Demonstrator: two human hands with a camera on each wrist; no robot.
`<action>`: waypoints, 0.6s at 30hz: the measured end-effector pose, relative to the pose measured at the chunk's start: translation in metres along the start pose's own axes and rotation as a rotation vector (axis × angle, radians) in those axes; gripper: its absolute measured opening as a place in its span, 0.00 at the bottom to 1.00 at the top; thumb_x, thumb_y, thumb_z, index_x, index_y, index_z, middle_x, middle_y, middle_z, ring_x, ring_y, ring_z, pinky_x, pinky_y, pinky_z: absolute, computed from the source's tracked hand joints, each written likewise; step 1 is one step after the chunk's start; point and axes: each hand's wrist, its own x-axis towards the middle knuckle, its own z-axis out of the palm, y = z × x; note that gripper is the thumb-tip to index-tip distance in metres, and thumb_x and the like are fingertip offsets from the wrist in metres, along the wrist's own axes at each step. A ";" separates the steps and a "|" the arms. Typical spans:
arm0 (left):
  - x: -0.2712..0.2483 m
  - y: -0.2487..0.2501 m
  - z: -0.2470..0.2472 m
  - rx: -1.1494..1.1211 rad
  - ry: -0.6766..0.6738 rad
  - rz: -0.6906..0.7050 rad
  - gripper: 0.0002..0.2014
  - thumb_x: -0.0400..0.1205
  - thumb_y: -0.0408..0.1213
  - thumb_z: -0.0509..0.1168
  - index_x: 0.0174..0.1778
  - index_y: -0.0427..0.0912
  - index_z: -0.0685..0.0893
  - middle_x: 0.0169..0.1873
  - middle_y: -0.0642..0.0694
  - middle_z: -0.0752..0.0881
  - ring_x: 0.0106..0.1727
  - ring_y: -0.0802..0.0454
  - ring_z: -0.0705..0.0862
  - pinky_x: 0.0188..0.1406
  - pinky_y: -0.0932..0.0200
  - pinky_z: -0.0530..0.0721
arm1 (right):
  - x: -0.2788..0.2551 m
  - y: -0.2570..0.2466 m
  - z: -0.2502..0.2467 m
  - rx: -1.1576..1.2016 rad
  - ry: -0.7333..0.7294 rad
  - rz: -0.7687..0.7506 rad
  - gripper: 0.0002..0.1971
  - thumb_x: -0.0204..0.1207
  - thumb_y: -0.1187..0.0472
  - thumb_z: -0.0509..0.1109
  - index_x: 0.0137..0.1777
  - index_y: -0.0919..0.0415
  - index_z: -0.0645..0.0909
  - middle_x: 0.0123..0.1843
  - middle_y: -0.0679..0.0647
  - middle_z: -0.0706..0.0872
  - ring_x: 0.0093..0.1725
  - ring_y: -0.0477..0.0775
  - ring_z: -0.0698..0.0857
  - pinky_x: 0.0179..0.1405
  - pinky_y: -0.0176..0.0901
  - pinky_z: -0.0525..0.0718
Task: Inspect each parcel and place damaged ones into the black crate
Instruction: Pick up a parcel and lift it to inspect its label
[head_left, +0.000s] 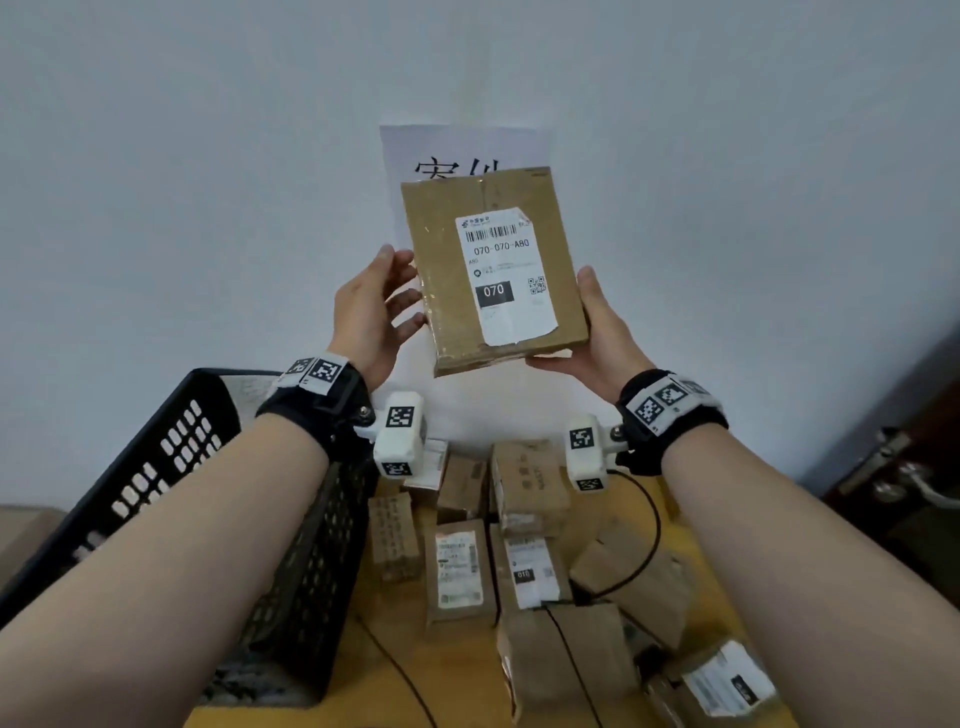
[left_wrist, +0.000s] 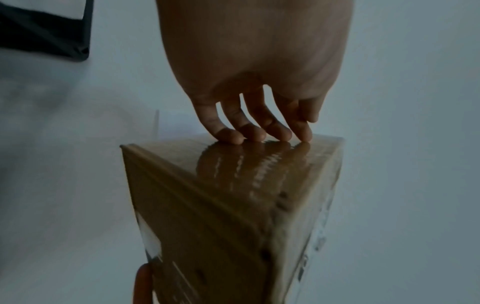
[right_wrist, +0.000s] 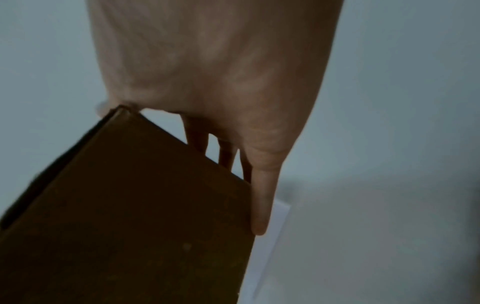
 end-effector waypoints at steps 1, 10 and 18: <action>0.001 -0.012 0.009 0.007 -0.006 -0.027 0.12 0.88 0.50 0.67 0.48 0.47 0.89 0.44 0.50 0.88 0.45 0.49 0.84 0.55 0.46 0.81 | -0.003 0.004 -0.012 -0.003 0.019 -0.004 0.30 0.87 0.30 0.52 0.73 0.48 0.83 0.68 0.54 0.90 0.71 0.62 0.87 0.69 0.72 0.83; -0.002 -0.117 0.087 0.043 -0.134 -0.198 0.10 0.88 0.47 0.70 0.59 0.45 0.85 0.53 0.46 0.91 0.55 0.48 0.90 0.55 0.46 0.89 | -0.027 0.032 -0.128 0.059 0.249 -0.029 0.33 0.78 0.35 0.72 0.75 0.57 0.82 0.71 0.59 0.89 0.71 0.68 0.86 0.68 0.75 0.84; 0.007 -0.196 0.132 0.132 -0.215 -0.556 0.38 0.70 0.72 0.76 0.74 0.58 0.83 0.78 0.39 0.79 0.75 0.37 0.80 0.65 0.21 0.81 | -0.031 0.070 -0.200 0.092 0.330 0.107 0.25 0.87 0.38 0.62 0.76 0.52 0.81 0.67 0.54 0.91 0.69 0.61 0.88 0.65 0.71 0.86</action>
